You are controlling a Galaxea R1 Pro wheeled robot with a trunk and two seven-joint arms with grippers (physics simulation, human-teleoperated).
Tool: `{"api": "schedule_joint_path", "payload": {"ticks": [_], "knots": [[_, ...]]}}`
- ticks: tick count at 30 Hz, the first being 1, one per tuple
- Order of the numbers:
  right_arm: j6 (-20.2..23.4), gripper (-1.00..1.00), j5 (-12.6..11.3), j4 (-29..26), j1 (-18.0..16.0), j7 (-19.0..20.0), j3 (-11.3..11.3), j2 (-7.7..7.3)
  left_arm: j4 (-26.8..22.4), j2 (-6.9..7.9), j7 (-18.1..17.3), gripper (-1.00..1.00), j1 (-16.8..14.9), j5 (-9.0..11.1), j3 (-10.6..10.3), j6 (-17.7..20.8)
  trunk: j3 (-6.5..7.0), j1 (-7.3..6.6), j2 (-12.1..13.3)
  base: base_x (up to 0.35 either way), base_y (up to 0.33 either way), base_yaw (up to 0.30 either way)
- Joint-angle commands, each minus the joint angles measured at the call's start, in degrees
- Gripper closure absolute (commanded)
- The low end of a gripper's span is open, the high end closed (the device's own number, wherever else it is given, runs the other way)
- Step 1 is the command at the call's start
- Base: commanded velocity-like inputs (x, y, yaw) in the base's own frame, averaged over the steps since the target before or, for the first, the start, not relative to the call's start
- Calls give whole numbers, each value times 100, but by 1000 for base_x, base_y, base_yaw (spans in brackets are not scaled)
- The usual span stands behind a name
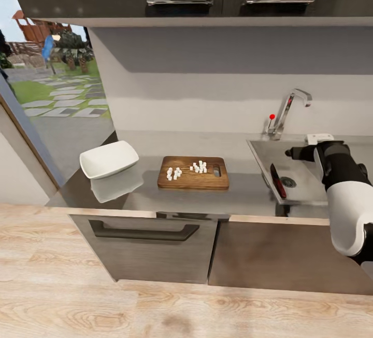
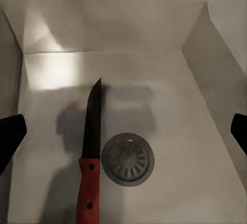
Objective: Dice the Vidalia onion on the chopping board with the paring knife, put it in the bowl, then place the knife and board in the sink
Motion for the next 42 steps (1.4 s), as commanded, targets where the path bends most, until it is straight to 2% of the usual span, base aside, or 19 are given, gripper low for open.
{"api": "schedule_joint_path", "payload": {"ticks": [1, 6, 16, 28, 37, 42], "knots": [[42, -100, 62, -33, -4, 77, -23, 3, 20, -5, 8, -100, -8, 30, -48, -32, -5, 0, -3, 0, 0, 0], [67, -100, 50, -30, -4, 103, -14, 29, 24, 1, 7, -100, -8, 33, -48, -32, -5, 0, -3, 0, 28, 0], [69, -100, 50, -24, -4, 105, -16, 39, 26, 3, 7, -100, -8, 29, -49, -32, -5, 0, -3, 0, 269, -1], [69, -100, 48, -23, -4, 113, -16, 39, 26, 3, 7, -100, -8, 28, -48, -32, 29, 0, -3, 0, 291, -203], [66, -100, 40, 4, -4, 113, -7, 55, 26, 3, 7, -100, -8, 31, -48, -32, 33, 0, -3, 0, 259, -29], [61, -100, 44, 8, -5, 106, -7, 158, 26, 3, 7, -100, -8, 33, -48, -32, 33, 0, -3, 0, 72, 0]]}}
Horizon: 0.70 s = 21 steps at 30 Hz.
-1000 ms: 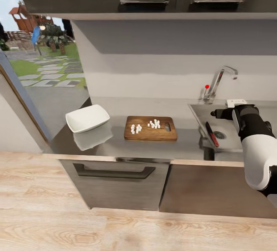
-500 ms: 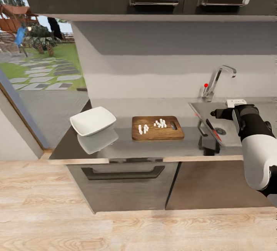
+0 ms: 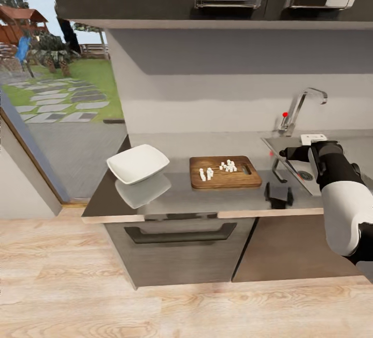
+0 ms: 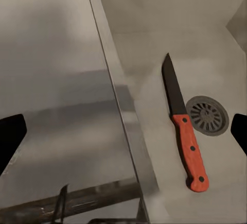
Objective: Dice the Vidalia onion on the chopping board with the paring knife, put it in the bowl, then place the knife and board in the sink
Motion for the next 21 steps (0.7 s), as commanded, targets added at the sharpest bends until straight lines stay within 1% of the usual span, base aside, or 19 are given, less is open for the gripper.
{"api": "schedule_joint_path", "payload": {"ticks": [1, 4, 14, 21], "knots": [[18, -100, 62, -6, -6, 49, -22, 8, 18, -3, 7, -100, -7, 30, -48, -30, -5, 0, -3, 0, 167, 0], [17, -100, 62, -3, -5, 48, -22, 15, 18, -3, 7, -100, -7, 30, -48, -30, -5, 0, -3, 0, 75, 0], [17, -100, 62, -3, -6, 48, -22, 31, 18, -3, 7, -100, -7, 29, -49, -30, -5, 0, -3, 0, 4, 5], [10, -100, 62, -4, -6, 54, -22, 29, 18, -3, 7, -100, -7, 29, -48, -30, -5, 0, -3, 0, 0, 185]]}}
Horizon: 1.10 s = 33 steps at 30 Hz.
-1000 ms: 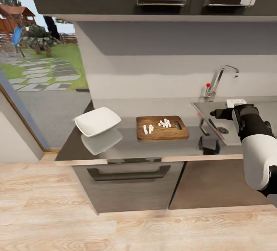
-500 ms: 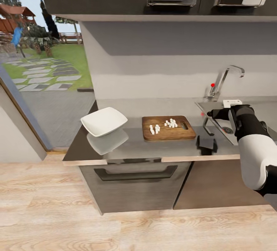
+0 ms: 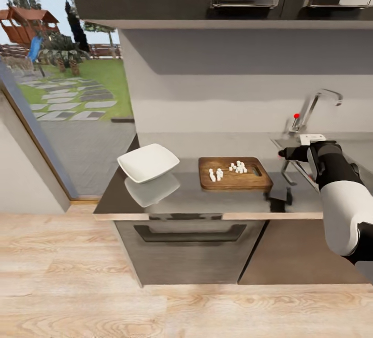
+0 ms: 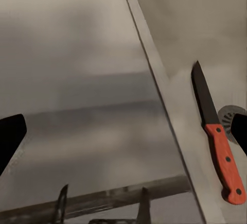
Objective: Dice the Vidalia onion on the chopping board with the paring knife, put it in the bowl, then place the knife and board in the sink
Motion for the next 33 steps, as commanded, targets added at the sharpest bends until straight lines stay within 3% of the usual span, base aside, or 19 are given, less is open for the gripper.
{"api": "schedule_joint_path", "payload": {"ticks": [1, 10, 21, 33], "knots": [[19, -100, 59, -8, -3, 52, -21, 2, 21, -4, 8, -100, -9, 30, -48, -32, -5, 0, -3, 0, 0, 199], [21, -100, 59, -7, -2, 54, -21, 0, 21, -4, 8, -100, -9, 26, -50, -32, -5, 0, -3, 0, 161, 35], [-4, -100, 59, 252, -4, 49, -16, 7, 21, -5, 8, -100, -9, 23, -52, -32, -5, 0, -3, 0, 16, 0], [-18, -100, 65, 388, -2, 39, -12, 232, 21, -13, 8, -100, -9, 22, -57, -32, -5, 0, -3, 0, 0, 0]]}}
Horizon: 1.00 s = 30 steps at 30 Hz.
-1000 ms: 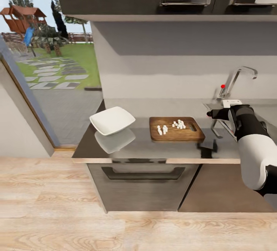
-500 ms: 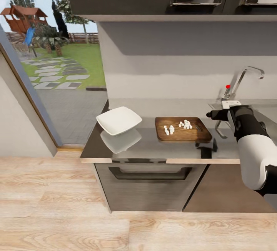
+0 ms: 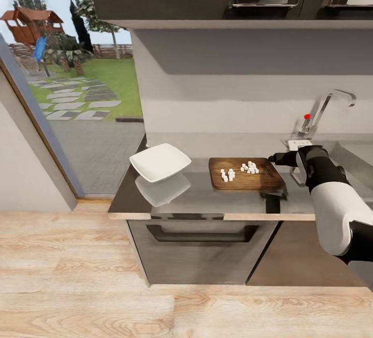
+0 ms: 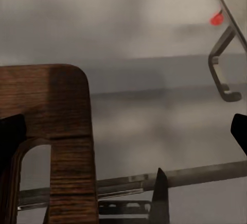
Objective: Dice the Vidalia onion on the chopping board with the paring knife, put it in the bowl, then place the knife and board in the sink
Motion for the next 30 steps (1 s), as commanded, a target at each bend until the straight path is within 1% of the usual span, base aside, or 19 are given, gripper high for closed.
{"api": "schedule_joint_path", "payload": {"ticks": [1, 19, 24, 30], "knots": [[18, -100, 62, -7, -4, 48, -26, 4, 20, -4, 8, -100, -8, 29, -49, -32, -5, 0, -3, 0, 0, 0], [20, -100, 63, 2, -4, 47, -26, 9, 20, -12, 4, -100, -8, 29, -49, -32, -5, 0, -3, -18, -16, 0], [10, -100, 78, 245, -5, 9, -10, 15, 20, -12, -1, -100, -8, 29, -49, -32, -5, 0, -3, 0, 0, 0], [9, -100, 81, 273, -4, -30, -16, -6, 20, -12, 0, -100, -8, 29, -49, -32, -5, 0, -3, 0, 0, 0]]}}
